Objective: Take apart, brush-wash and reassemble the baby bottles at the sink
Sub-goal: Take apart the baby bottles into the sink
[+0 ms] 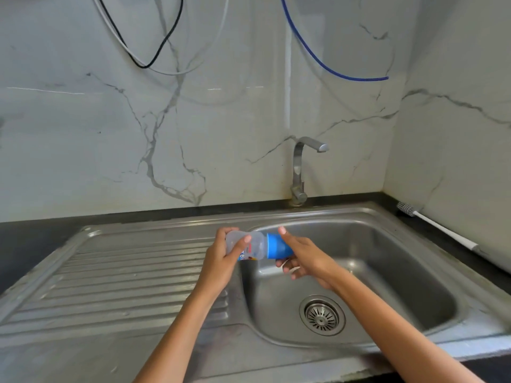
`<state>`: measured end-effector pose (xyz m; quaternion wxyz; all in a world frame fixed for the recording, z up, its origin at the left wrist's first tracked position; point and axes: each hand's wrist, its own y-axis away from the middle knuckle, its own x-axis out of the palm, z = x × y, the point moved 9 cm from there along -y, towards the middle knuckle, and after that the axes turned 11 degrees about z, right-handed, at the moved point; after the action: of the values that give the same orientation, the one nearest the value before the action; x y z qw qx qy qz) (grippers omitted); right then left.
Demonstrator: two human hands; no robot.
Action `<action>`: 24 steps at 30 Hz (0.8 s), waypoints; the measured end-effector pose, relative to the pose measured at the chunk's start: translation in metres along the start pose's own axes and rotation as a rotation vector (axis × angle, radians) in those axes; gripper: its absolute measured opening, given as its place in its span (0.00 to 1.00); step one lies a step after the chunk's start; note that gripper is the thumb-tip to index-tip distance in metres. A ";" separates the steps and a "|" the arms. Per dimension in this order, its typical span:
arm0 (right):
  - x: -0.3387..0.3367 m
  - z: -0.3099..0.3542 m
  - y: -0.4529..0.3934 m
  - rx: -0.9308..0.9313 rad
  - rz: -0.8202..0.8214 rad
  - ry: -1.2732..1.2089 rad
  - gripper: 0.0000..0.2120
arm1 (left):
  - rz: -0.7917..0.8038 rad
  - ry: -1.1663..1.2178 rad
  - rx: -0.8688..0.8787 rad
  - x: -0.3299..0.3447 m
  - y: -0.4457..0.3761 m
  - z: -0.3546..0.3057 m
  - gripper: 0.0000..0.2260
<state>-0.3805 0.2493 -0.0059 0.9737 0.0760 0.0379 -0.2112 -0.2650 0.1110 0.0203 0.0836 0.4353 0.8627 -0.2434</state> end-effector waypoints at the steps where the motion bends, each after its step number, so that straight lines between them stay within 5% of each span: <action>1: -0.001 -0.001 -0.001 0.001 0.012 -0.025 0.25 | -0.002 -0.049 0.010 -0.001 0.001 -0.003 0.15; 6: 0.004 -0.001 -0.005 -0.017 0.077 -0.209 0.20 | -0.064 -0.325 0.016 -0.010 -0.003 -0.016 0.29; 19: -0.014 0.029 0.000 -0.293 0.035 0.071 0.15 | -0.040 -0.215 -0.103 -0.006 -0.007 -0.009 0.27; 21: -0.017 0.032 0.003 -0.302 0.015 0.150 0.15 | -0.029 -0.413 -0.062 -0.007 -0.009 -0.014 0.29; 24: -0.017 0.034 0.007 -0.277 0.017 0.250 0.13 | -0.075 -1.002 0.257 0.005 -0.005 -0.045 0.33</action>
<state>-0.3917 0.2571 0.0306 0.9643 -0.0327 0.1869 -0.1848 -0.2692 0.1340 0.0592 0.4235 0.2411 0.6948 -0.5289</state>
